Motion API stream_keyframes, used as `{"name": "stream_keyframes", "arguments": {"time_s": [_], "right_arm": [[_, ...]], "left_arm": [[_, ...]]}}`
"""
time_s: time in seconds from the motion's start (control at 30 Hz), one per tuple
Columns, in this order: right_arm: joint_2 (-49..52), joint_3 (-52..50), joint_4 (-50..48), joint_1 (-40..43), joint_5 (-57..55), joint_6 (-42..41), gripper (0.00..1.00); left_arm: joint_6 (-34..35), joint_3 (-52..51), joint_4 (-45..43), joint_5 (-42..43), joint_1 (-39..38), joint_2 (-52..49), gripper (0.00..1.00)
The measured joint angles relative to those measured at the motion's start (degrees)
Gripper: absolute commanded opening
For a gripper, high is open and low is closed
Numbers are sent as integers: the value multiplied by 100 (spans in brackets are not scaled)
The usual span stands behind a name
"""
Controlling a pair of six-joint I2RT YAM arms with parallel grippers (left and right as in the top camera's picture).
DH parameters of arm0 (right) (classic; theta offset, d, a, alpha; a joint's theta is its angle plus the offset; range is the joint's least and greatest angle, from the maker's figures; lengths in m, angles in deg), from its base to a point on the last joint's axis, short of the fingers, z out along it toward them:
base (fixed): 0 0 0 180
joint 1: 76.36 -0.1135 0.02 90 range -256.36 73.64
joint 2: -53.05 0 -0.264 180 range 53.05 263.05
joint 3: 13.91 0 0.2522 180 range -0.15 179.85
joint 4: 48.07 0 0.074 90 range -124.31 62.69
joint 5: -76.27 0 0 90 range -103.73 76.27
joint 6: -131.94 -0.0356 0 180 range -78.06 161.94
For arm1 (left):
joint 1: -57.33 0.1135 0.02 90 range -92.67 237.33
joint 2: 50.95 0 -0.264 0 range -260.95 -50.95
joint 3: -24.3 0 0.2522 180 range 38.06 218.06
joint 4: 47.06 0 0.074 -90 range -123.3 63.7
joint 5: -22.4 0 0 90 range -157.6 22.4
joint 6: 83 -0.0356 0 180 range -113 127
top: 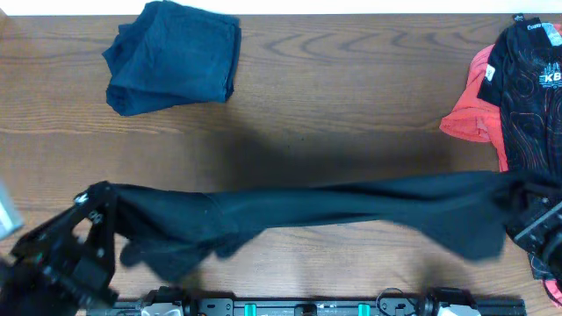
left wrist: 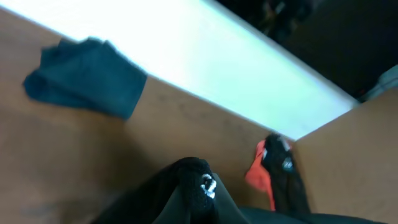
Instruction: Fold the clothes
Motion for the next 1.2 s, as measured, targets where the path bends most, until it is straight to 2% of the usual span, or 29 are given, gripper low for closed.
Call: {"name": "stream_keyframes", "arguments": {"time_s": [0.2, 0.37, 0.67, 0.73, 0.8, 0.87, 0.93, 0.97, 1.0, 1.03, 1.07, 1.2], "right_arm": [[-55, 304, -501, 0, -22, -140, 5], [387, 315, -529, 0, -96, -295, 1], [2544, -63, -1303, 0, -131, -452, 1], [3001, -101, -1556, -2, -127, -474, 8], [3456, -120, -1827, -2, -131, -496, 22], [3825, -122, -2020, -4, -157, -498, 52], [4120, -120, -2096, -15, -188, -525, 73], [4256, -122, -2096, -28, -197, -518, 82], [4415, -122, -2087, -46, -203, -516, 85], [4562, -122, -2070, -50, -225, -503, 89], [4701, -122, -2046, -57, -238, -481, 98], [5130, -129, -1832, -83, -341, -306, 99]], "left_arm": [[68, 428, -39, -192, 0, 17, 6], [109, 328, -63, -393, 0, -570, 6], [-101, 22, -643, -507, -2, -3665, 6], [-149, -28, -955, -507, -7, -4339, 6], [-168, -28, -1303, -507, -15, -4929, 7], [-208, -28, -1504, -507, -24, -5331, 23], [-245, -28, -1622, -522, -28, -5702, 39], [-216, -28, -1633, -535, -28, -5858, 70], [-223, -28, -1628, -538, -28, -6008, 94], [-236, -28, -1611, -546, -28, -6161, 100], [-249, -28, -1572, -551, -28, -6308, 98], [-363, -28, -1340, -595, -28, -6736, 98]]}}
